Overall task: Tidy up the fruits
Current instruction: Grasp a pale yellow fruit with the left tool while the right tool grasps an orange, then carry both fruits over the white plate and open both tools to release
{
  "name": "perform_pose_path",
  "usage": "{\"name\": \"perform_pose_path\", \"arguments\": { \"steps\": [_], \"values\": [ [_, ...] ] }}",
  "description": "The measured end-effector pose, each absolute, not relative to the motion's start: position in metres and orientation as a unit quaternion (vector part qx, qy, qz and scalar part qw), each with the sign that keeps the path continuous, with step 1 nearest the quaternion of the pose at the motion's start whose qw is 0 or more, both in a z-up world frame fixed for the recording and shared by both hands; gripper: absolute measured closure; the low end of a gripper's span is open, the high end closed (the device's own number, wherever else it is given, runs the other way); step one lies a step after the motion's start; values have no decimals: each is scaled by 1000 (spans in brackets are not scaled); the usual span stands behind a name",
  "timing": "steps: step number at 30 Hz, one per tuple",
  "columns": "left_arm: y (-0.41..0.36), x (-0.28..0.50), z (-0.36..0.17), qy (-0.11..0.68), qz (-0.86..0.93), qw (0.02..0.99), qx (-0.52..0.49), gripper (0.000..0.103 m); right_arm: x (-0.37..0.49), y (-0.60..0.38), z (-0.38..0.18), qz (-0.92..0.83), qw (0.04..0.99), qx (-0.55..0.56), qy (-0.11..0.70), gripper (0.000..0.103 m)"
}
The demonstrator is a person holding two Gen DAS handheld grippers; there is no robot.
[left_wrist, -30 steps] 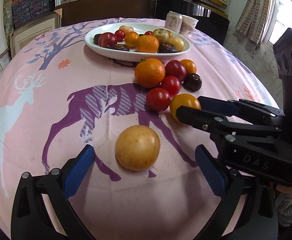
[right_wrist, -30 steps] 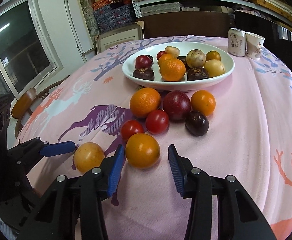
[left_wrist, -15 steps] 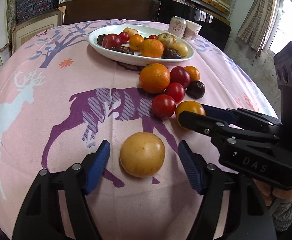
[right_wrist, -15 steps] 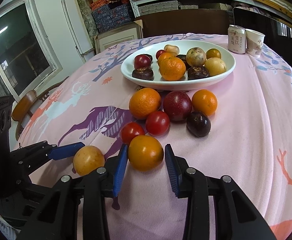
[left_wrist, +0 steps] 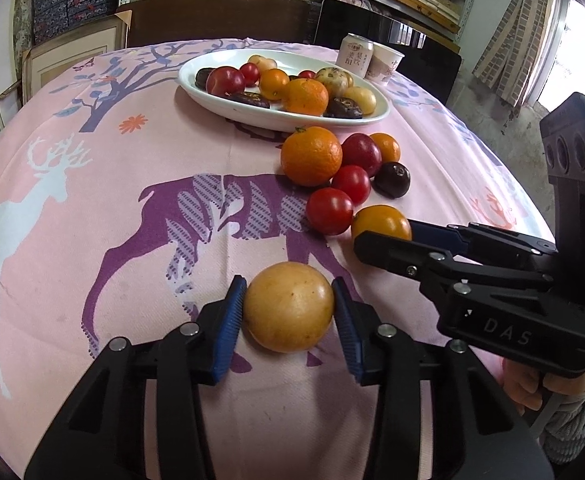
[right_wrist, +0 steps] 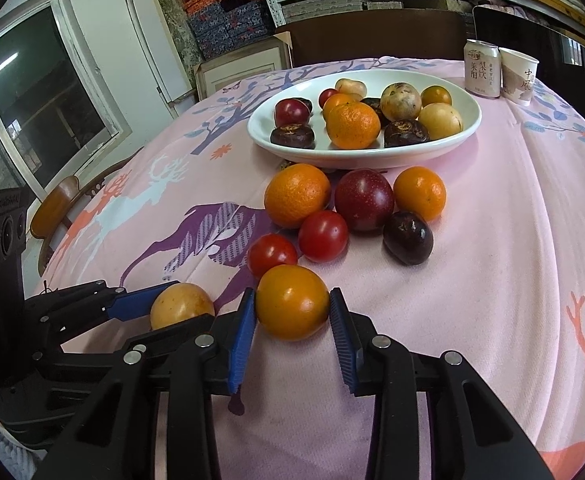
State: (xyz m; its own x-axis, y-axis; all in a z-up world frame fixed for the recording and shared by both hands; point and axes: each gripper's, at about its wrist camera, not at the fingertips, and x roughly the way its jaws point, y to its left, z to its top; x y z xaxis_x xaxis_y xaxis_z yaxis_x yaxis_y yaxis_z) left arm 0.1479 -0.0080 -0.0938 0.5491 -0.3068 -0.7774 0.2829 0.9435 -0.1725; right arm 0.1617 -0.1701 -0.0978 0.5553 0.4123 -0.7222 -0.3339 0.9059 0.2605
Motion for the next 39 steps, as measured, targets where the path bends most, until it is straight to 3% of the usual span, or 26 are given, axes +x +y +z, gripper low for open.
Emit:
{"name": "perform_pose_path", "arguments": {
  "steps": [8, 11, 13, 22, 26, 31, 39],
  "values": [
    [-12, 148, -95, 445, -185, 876, -13, 47, 162, -173, -99, 210, 880, 56, 422, 66],
    [-12, 149, -95, 444, -183, 877, -17, 50, 161, -172, -99, 207, 881, 58, 421, 66],
    [-8, 149, -95, 442, -170, 880, -24, 61, 160, -173, -99, 206, 881, 60, 421, 66],
    [-1, 138, -80, 399, -169, 901, -30, 61, 151, -202, -81, 164, 912, 80, 368, 66],
    [11, 148, -88, 423, -150, 892, -58, 61, 159, -209, -90, 147, 903, 90, 393, 66],
    [9, 147, -77, 404, -139, 903, -43, 61, 146, -217, -76, 139, 921, 93, 351, 66],
    [0, 190, 1, 333, -123, 935, -18, 61, 159, -252, -31, 115, 938, 125, 301, 66]
  ]
}}
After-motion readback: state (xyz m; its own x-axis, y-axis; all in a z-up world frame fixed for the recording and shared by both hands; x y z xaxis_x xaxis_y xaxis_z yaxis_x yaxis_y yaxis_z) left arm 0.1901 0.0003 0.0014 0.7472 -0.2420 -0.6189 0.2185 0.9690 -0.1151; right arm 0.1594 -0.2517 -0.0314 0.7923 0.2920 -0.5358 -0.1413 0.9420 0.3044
